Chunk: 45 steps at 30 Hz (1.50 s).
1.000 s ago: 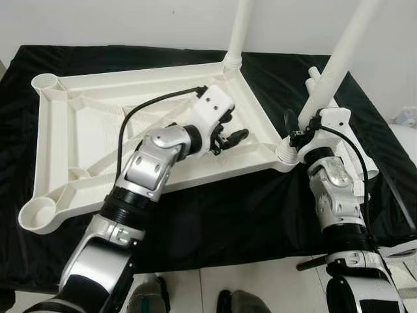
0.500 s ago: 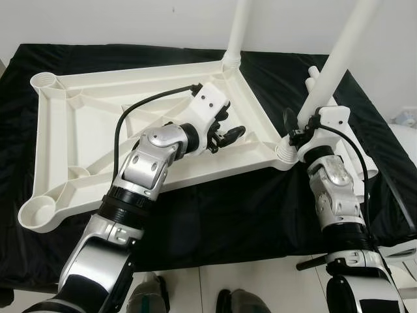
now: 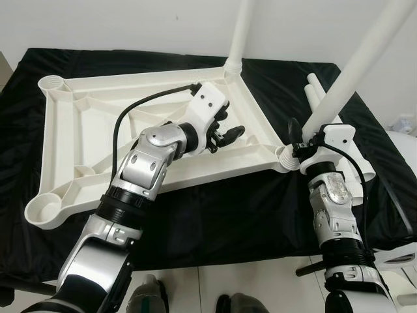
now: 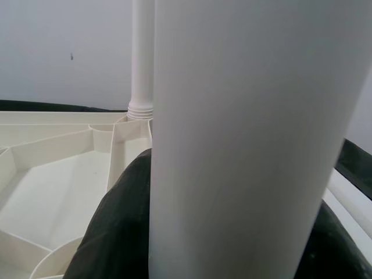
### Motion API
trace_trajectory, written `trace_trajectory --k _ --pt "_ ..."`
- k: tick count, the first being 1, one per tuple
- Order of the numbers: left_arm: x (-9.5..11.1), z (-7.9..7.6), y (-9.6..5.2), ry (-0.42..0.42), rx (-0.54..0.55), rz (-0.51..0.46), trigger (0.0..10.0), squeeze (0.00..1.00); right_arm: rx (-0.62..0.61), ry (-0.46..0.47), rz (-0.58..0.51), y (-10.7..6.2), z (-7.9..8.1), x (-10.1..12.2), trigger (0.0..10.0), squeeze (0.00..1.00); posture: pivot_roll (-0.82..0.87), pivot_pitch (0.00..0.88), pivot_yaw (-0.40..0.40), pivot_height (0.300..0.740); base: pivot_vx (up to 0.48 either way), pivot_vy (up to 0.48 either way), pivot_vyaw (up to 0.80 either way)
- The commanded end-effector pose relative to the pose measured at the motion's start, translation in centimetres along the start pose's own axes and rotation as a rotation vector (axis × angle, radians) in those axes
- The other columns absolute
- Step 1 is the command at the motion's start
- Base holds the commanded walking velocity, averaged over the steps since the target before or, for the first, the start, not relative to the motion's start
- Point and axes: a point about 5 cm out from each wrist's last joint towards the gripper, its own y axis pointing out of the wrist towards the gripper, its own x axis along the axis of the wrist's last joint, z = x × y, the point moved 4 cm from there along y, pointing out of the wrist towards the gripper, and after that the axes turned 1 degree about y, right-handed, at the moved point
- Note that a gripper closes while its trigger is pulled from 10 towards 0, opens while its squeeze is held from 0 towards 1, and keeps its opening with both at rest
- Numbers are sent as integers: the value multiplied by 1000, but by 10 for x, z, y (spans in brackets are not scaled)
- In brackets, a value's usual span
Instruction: Building children table
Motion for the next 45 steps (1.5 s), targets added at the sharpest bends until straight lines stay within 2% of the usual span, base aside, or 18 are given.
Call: trace_trajectory --k 1,4,9,17,21,25,27,34,40,45 --pt "-3 -7 2 2 -16 17 10000 0 -46 18 192 -21 -12 -46 10000 0 31 68 -38 740 0 0 0" --pt "-3 -7 2 2 -19 18 10000 0 -49 18 189 -19 -13 -45 10000 0 31 69 -38 740 0 0 0" --pt "-2 -8 2 8 -22 17 10000 0 -48 4 195 -8 -14 -43 10000 0 34 74 -34 740 0 0 0" --pt "-5 -10 3 12 1 26 10000 0 -28 -3 184 2 -9 -39 10000 0 36 76 -40 740 0 0 0" --pt "-15 -19 4 -8 -5 48 10000 0 13 4 193 4 0 -42 10000 0 41 82 -49 740 0 0 0" --pt "-18 -23 4 -10 -13 58 10000 0 16 6 198 3 1 -43 10000 0 42 85 -51 740 0 0 0" --pt "-25 -32 7 -19 -30 81 10000 0 18 9 192 2 1 -44 10000 0 40 87 -51 740 0 0 0" --pt "-31 -52 16 -38 -78 106 10000 0 -2 80 67 9 -4 -19 10000 0 34 90 -45 740 0 0 0" --pt "-33 -62 25 -32 -101 131 10000 0 9 104 -3 13 -2 -1 10000 0 34 91 -44 740 0 0 0" --pt "-43 -65 36 -21 -71 202 10000 0 17 112 -36 16 0 9 10000 0 25 94 -37 740 0 0 0"
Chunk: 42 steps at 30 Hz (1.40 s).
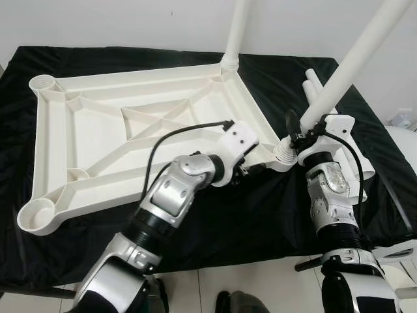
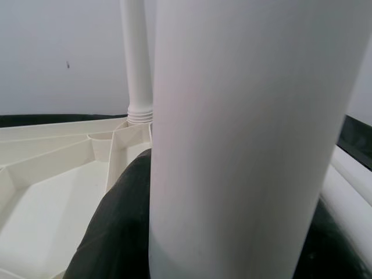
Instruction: Building children table
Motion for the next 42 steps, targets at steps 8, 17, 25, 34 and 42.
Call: trace_trajectory --k 8,17,25,34,42 --pt "-27 15 9 1 167 169 10000 0 -5 20 19 -4 -1 -3 10000 0 23 92 -32 740 0 0 0" --pt "-42 36 6 -42 287 246 10000 0 1 29 14 -5 1 -1 10000 0 24 84 -26 740 0 0 0" --pt "-42 46 3 -31 323 241 8157 0 4 24 15 -4 2 1 10000 0 22 79 -28 740 0 0 0" --pt "-36 36 1 35 234 194 0 0 9 12 17 -4 0 2 10000 0 22 77 -30 740 0 0 0" --pt "-37 25 -5 109 116 197 0 0 18 19 -3 0 2 9 10000 0 26 88 -27 740 0 0 0"
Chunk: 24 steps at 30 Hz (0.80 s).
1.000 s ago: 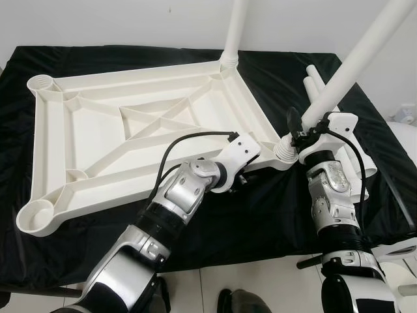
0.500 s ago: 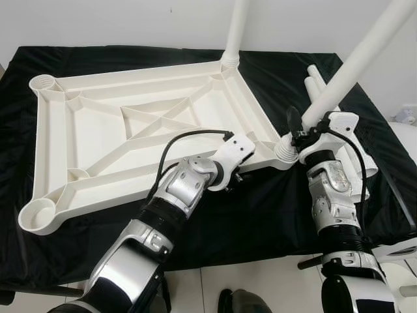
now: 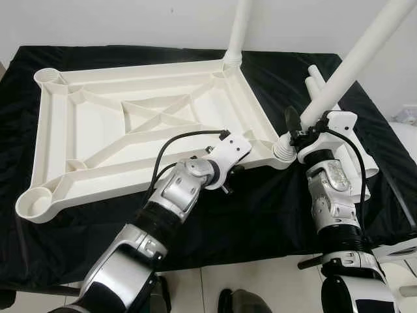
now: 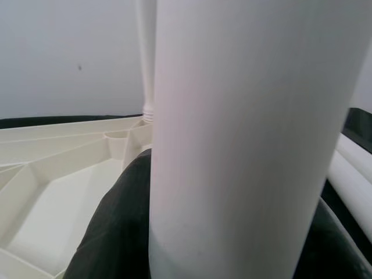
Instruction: Building children table
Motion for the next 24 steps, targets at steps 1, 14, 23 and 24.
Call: trace_trajectory --k 1,14,23,24 --pt "-1 1 -4 67 -8 1 0 0 -3 4 -6 0 -3 4 10000 0 25 89 -27 740 0 0 0" --pt "-12 -11 -27 168 -150 2 10000 0 79 51 -37 9 13 15 10000 0 33 96 -30 740 0 0 0" --pt "-13 -24 -40 213 -228 -24 10000 0 154 112 -98 16 26 34 10000 0 33 98 -38 740 0 0 0" --pt "-13 -24 -40 213 -228 -24 10000 0 154 112 -98 16 26 34 10000 0 33 98 -38 740 0 0 0"
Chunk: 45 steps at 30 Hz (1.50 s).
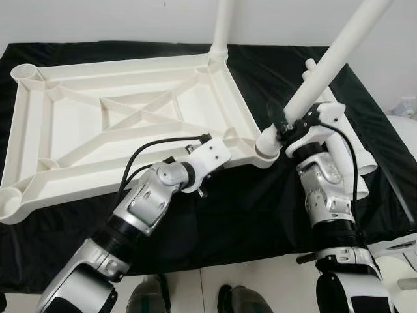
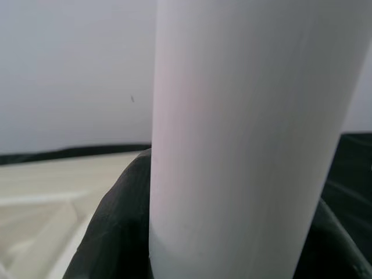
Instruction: Building children table
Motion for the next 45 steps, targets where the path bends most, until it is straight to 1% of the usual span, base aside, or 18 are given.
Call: trace_trajectory --k 1,3,5,8,16,17,18,21,23,27,29,30,31,32,38,40,44,45 --pt "8 -18 1 47 -116 -30 10000 0 6 14 -22 2 0 7 10000 0 33 98 -38 740 0 0 0" --pt "8 -24 -1 50 -146 -44 10000 0 19 58 -46 4 0 14 10000 0 32 99 -40 740 0 0 0" --pt "9 -26 -2 57 -157 -49 10000 0 24 68 -50 4 1 15 10000 0 31 98 -40 740 0 0 0" --pt "9 -30 -4 60 -174 -51 10000 0 34 63 -41 4 2 16 10000 0 30 96 -41 740 0 0 0" --pt "6 -30 -10 71 -198 -43 10000 0 21 39 -27 1 -3 15 10000 0 28 90 -41 740 0 0 0" --pt "0 -30 -15 71 -204 -31 10000 0 18 32 -23 -1 -6 16 10000 0 26 87 -40 740 0 0 0" --pt "0 -30 -15 71 -204 -31 10000 0 18 32 -23 -1 -6 16 10000 0 26 87 -40 740 0 0 0" --pt "-7 -27 -19 65 -190 -14 10000 0 13 16 -13 -4 -9 16 10000 0 26 85 -38 740 0 0 0" --pt "-17 -19 -21 41 -156 20 10000 0 10 8 -1 -8 -11 14 10000 0 25 82 -39 740 0 0 0" --pt "-24 -12 -23 23 -116 45 10000 0 27 -15 22 -11 -9 11 10000 0 26 80 -40 740 0 0 0" --pt "-27 -3 -23 -15 -63 48 10000 0 58 -37 49 -15 -6 6 10000 0 30 78 -44 740 0 0 0" --pt "-27 -3 -23 -15 -63 48 10000 0 58 -37 49 -15 -6 6 10000 0 30 78 -44 740 0 0 0" --pt "-27 2 -23 -36 -36 49 10000 0 99 -53 80 -19 0 2 10000 0 30 78 -47 740 0 0 0" --pt "-27 2 -23 -36 -36 49 10000 0 99 -53 80 -19 0 2 10000 0 30 78 -47 740 0 0 0" --pt "-27 4 -24 -31 -28 47 10000 0 187 -94 142 -28 15 -9 10000 0 30 77 -51 740 0 0 0" --pt "-26 5 -23 -28 -26 44 10000 0 218 -86 160 -29 23 -12 10000 0 29 82 -52 740 0 0 0" --pt "-25 5 -23 -26 -26 41 10000 0 241 -76 168 -30 29 -13 10000 0 29 82 -52 740 0 0 0" --pt "-24 6 -22 -25 -26 38 10000 0 258 -76 178 -31 33 -16 10000 0 28 87 -54 740 0 0 0"
